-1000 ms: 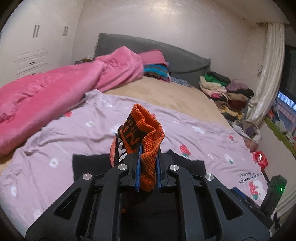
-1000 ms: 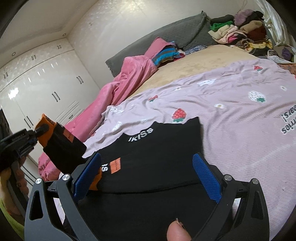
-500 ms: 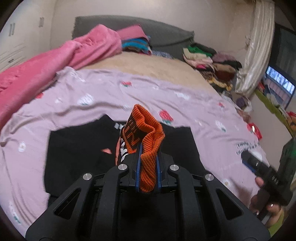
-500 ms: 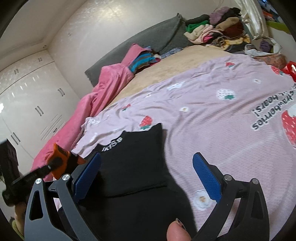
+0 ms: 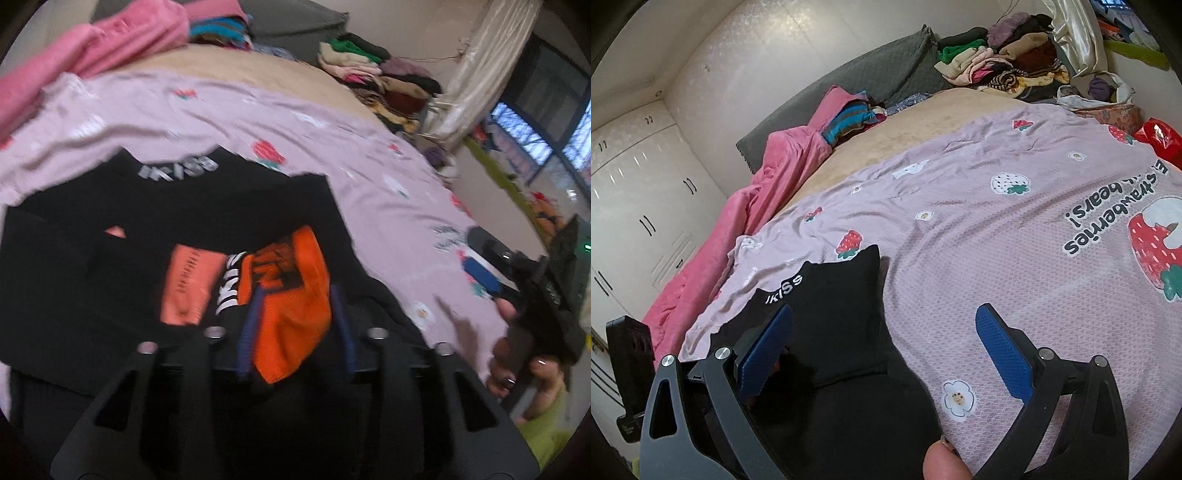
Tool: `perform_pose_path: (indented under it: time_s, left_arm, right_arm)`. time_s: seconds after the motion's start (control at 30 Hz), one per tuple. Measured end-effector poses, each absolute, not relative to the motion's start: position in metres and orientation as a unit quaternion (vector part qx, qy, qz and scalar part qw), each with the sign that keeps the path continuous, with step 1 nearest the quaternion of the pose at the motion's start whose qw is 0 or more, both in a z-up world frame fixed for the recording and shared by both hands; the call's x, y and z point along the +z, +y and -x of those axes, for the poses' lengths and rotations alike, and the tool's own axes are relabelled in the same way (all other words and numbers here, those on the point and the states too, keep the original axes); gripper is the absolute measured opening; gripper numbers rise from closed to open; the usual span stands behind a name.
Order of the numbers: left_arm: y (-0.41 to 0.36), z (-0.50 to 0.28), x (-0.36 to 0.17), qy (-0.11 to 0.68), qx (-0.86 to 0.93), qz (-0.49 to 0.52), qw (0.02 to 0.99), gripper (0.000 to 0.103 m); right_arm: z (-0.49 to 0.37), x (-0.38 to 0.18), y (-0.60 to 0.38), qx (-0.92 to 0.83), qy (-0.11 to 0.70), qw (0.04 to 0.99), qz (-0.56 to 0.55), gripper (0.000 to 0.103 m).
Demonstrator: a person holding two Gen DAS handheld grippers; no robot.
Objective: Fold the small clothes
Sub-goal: 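Carry the second sleeve across the shirt toward the right tool, then close the right tool on the cuff while the left tool releases it, then lower the orange cuff onto the shirt body with the right tool and open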
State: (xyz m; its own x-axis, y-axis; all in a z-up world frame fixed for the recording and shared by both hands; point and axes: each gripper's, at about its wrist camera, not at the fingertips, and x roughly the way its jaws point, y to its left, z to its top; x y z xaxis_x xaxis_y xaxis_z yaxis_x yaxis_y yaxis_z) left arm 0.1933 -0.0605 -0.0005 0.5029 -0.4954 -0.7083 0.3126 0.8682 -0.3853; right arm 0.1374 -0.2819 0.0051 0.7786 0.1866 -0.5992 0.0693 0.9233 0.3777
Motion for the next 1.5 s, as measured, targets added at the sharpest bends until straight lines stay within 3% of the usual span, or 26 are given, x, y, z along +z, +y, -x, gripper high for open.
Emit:
perform_pose_path:
  time_s: [0.1, 0.13, 0.2, 0.4, 0.57, 0.6, 0.63, 0.77, 0.8, 1.17, 1.5]
  left_arm:
    - [-0.057, -0.19, -0.003, 0.439, -0.265, 0.126, 0.849, 0.056]
    - [-0.054, -0.189, -0.002, 0.436, -0.27, 0.134, 0.848, 0.057]
    - [-0.044, -0.189, 0.001, 0.431, -0.251, 0.133, 0.856, 0.058]
    - [0.016, -0.199, 0.009, 0.414, -0.122, 0.119, 0.894, 0.06]
    - [0.066, -0.197, 0.017, 0.385, -0.041, 0.118, 0.914, 0.06]
    - [0.076, -0.196, 0.018, 0.378, -0.028, 0.123, 0.917, 0.061]
    - [0.089, -0.194, 0.019, 0.37, -0.013, 0.134, 0.919, 0.062]
    - [0.122, -0.189, 0.021, 0.35, 0.012, 0.171, 0.921, 0.062]
    - [0.13, -0.188, 0.021, 0.345, 0.017, 0.181, 0.921, 0.062]
    - [0.141, -0.187, 0.017, 0.332, 0.029, 0.188, 0.924, 0.062]
    - [0.111, -0.195, 0.005, 0.353, 0.012, 0.13, 0.926, 0.062]
  right_arm:
    - [-0.141, 0.002, -0.273, 0.039, 0.339, 0.922, -0.181, 0.098]
    - [-0.142, 0.001, -0.271, 0.041, 0.342, 0.922, -0.178, 0.098]
    - [-0.143, -0.003, -0.259, 0.056, 0.353, 0.92, -0.162, 0.097]
    - [-0.157, -0.024, -0.192, 0.137, 0.405, 0.901, -0.071, 0.073]
    - [-0.175, -0.048, -0.154, 0.17, 0.443, 0.88, -0.036, 0.071]
    - [-0.18, -0.055, -0.149, 0.166, 0.453, 0.876, -0.029, 0.067]
    - [-0.183, -0.06, -0.145, 0.162, 0.459, 0.873, -0.023, 0.055]
    - [-0.187, -0.066, -0.137, 0.17, 0.456, 0.873, -0.017, 0.025]
    - [-0.187, -0.064, -0.136, 0.172, 0.452, 0.875, -0.017, 0.009]
    - [-0.195, 0.023, -0.118, 0.224, 0.34, 0.913, 0.032, 0.007]
    - [-0.21, -0.009, -0.138, 0.176, 0.376, 0.909, 0.036, 0.008]
